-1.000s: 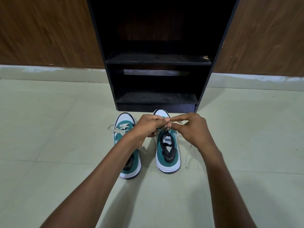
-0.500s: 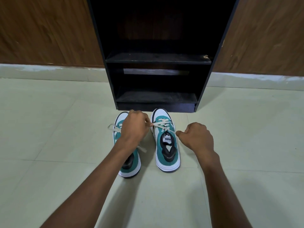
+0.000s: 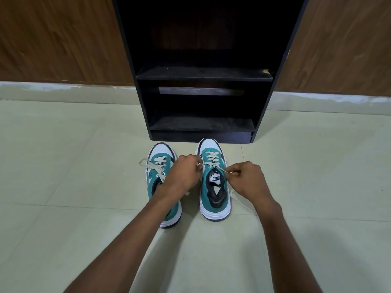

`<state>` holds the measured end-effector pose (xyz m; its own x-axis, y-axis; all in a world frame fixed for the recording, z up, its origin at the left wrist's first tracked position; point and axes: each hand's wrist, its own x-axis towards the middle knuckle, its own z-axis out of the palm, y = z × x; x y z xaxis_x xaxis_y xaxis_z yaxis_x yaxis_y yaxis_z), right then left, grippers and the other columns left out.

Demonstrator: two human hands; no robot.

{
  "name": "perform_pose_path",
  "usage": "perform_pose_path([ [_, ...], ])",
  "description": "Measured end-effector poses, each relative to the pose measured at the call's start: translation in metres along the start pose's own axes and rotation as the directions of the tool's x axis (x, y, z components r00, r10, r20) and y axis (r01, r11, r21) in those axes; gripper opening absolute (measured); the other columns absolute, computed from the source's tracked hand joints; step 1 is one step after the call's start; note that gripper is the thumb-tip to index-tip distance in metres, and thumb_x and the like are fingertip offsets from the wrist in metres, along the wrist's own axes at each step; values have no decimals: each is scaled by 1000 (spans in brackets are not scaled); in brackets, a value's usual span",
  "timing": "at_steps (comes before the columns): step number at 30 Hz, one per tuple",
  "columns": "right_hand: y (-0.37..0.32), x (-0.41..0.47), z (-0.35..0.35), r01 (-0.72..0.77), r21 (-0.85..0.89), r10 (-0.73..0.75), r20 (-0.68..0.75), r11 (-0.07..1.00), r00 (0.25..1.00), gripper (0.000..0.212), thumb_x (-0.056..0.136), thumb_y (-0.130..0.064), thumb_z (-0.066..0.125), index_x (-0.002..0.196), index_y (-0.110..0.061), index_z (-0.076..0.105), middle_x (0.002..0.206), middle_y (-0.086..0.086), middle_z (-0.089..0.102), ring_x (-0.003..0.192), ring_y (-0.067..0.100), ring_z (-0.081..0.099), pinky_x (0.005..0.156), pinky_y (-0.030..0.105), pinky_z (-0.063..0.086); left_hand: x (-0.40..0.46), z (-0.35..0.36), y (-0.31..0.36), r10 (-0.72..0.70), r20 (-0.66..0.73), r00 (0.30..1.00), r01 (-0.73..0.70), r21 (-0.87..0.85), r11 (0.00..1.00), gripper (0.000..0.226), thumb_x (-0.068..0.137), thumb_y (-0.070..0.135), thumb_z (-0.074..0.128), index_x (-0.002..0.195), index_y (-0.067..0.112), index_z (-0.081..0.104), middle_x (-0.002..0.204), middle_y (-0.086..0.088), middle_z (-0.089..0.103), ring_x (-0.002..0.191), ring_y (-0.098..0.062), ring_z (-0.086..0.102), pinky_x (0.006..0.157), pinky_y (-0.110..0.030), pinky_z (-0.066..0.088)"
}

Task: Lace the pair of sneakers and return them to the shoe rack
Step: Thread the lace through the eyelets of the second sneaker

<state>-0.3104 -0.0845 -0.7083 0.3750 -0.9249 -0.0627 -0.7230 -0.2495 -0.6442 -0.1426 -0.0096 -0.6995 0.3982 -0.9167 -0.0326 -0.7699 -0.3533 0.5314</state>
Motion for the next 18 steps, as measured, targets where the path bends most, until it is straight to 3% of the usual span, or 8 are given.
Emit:
perform_pose_path([
  [3,-2,-3,-3,11,-8,-12,-47,1000,999,36,84,-35,59,73,-5,75,70,13,72,66,29,63,69,38,56,-6,-8,5,-17,-35,999,18,30,999,20,95,12,53,94,5,72,92,-13,71,79,-29,65,74,-36,54],
  [6,-10,-3,-8,-40,226,62,-92,973,994,41,82,-33,50,67,4,63,67,17,66,62,23,52,65,36,47,-7,-16,8,-83,2,997,82,48,995,27,95,23,49,87,6,67,85,-11,67,76,-28,65,72,-37,55],
  [8,-16,2,-7,-130,542,190,-56,830,980,32,77,-29,50,55,-6,56,67,9,64,69,21,56,74,42,49,-4,-18,9,-151,72,986,156,-64,986,33,98,31,44,83,8,61,82,-8,62,75,-24,59,70,-33,46],
  [10,-20,7,-1,-164,794,263,6,585,965,26,75,-24,49,51,-14,51,73,6,71,77,21,65,86,47,53,0,-18,10,-215,104,971,239,-369,898,31,99,31,46,76,13,55,79,-6,60,73,-21,55,69,-33,43],
  [12,-24,6,8,-142,957,229,83,253,970,29,87,-15,46,59,-10,51,80,13,76,80,24,71,86,41,56,1,-15,14,-271,107,957,263,-714,649,34,100,29,50,75,11,65,92,-6,71,85,-20,63,74,-32,48],
  [14,-28,5,15,-143,987,158,152,-69,976,32,97,-13,42,69,-6,56,83,19,74,79,31,72,84,39,58,-1,-11,21,-269,125,955,205,-934,294,42,103,26,51,75,1,68,103,-14,76,93,-23,70,77,-26,53],
  [16,-29,8,21,-129,963,126,162,-239,979,30,101,-15,42,74,-8,54,78,17,71,74,32,69,83,40,56,-4,-9,30,-228,131,965,130,-991,-21,44,106,24,44,69,3,55,93,-19,75,80,-23,74,69,-26,59],
  [18,-30,12,27,-123,941,155,179,-315,971,29,102,-16,42,76,-10,53,67,10,65,65,27,61,77,35,53,-4,-7,39,-243,135,961,95,-981,-171,43,108,24,40,72,4,53,70,-13,71,63,-21,71,56,-24,57],
])
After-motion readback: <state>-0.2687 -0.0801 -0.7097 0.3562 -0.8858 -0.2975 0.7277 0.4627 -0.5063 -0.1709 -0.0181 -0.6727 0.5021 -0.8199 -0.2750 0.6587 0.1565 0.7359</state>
